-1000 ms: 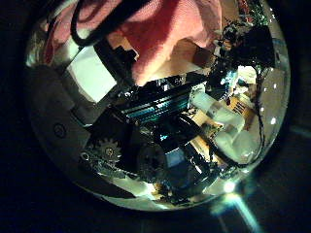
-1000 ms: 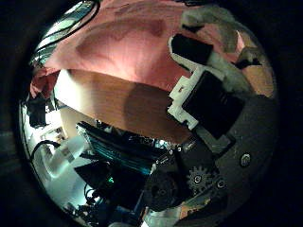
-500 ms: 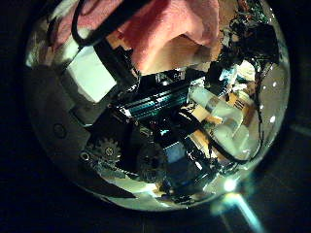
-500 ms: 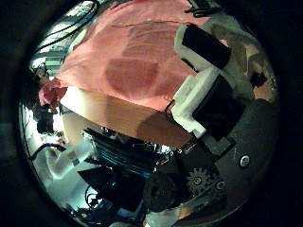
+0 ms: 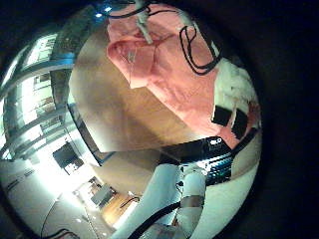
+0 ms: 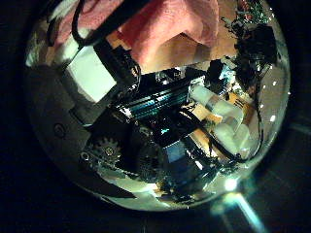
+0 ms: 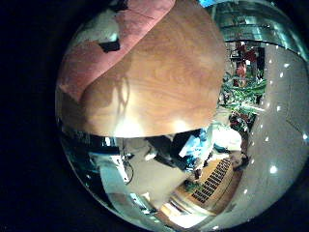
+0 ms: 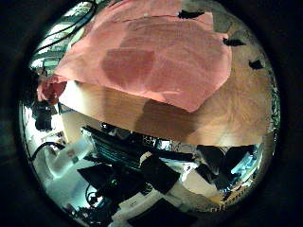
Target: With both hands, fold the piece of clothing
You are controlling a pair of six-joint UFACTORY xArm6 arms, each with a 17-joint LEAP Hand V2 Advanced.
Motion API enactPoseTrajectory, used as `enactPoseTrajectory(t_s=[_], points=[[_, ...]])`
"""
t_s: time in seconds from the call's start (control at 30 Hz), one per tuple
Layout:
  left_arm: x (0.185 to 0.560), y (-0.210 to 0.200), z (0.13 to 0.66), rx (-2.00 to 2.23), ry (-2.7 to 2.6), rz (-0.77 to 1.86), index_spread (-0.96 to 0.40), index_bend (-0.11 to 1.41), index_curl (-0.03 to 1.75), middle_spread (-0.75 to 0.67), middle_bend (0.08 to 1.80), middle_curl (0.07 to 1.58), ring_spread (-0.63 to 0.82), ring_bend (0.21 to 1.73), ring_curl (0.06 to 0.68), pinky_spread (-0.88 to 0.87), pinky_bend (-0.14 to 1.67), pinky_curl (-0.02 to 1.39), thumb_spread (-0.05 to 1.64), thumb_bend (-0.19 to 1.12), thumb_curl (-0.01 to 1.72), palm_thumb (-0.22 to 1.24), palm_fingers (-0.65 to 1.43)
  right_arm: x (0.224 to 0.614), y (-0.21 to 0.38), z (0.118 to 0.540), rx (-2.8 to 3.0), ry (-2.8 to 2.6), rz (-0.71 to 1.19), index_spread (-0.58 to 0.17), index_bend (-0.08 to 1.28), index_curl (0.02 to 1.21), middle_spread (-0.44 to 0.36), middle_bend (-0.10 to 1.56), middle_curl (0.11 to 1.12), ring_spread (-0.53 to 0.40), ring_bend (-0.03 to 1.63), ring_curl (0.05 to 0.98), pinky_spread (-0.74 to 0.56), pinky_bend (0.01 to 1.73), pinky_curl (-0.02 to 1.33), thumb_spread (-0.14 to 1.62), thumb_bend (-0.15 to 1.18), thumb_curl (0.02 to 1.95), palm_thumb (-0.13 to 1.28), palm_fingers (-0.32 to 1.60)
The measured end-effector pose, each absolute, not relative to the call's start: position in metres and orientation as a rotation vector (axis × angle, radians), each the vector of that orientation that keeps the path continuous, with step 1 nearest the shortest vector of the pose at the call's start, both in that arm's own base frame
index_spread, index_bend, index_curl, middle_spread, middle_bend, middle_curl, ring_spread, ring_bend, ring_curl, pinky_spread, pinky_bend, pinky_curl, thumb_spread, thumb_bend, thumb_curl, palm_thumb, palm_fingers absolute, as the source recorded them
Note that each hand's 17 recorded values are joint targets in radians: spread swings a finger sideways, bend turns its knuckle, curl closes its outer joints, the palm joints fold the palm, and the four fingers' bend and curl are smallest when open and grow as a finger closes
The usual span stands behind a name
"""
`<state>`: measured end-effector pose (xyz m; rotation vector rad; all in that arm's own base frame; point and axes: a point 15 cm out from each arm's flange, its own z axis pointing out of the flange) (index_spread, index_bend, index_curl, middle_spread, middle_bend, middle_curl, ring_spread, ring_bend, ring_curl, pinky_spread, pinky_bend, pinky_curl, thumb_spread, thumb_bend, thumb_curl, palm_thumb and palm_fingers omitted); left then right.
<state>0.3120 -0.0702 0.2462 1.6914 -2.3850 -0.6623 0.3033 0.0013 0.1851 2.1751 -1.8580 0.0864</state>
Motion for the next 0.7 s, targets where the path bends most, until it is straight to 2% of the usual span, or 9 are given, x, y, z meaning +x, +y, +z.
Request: enactPoseTrajectory(t_s=[0.23,0.37,0.53,0.7], points=[[0.314,-0.068,0.247,1.690,-2.387,-0.655,-0.34,0.17,1.67,-0.70,0.75,1.33,-0.44,1.44,0.523,-0.61,1.26,0.64,1.22,-0.01,0.65,0.85,0.90,0.299,0.006,0.158,2.166,-1.830,0.048,-0.199,0.24,0.50,-0.068,0.56,0.55,-0.133,0.96,0.434,0.03,0.98,0.34,1.04,-0.02,0.32,0.42,0.13],[0.315,-0.066,0.247,1.687,-2.387,-0.656,-0.33,0.17,1.68,-0.70,0.75,1.33,-0.44,1.44,0.524,-0.61,1.25,0.64,1.22,-0.01,0.65,0.85,0.90,0.297,0.011,0.146,2.149,-1.809,0.028,-0.199,0.25,0.49,-0.081,0.56,0.54,-0.147,0.94,0.427,0.01,0.92,0.31,1.05,0.03,0.37,0.58,0.18],[0.315,-0.065,0.248,1.682,-2.388,-0.653,-0.31,0.17,1.68,-0.71,0.74,1.33,-0.44,1.44,0.526,-0.61,1.26,0.64,1.22,-0.01,0.65,0.85,0.90,0.302,0.014,0.141,2.146,-1.822,0.048,-0.230,0.19,0.47,-0.132,0.58,0.55,-0.222,1.00,0.430,-0.13,0.99,0.29,1.04,0.00,0.41,0.67,0.37],[0.316,-0.064,0.250,1.680,-2.390,-0.645,-0.29,0.17,1.68,-0.71,0.74,1.33,-0.44,1.44,0.527,-0.61,1.26,0.64,1.22,-0.01,0.65,0.84,0.90,0.311,0.018,0.132,2.161,-1.823,0.068,-0.291,0.17,0.46,-0.198,0.61,0.59,-0.298,1.11,0.474,-0.35,1.22,0.35,1.03,-0.02,0.41,0.68,0.66]])
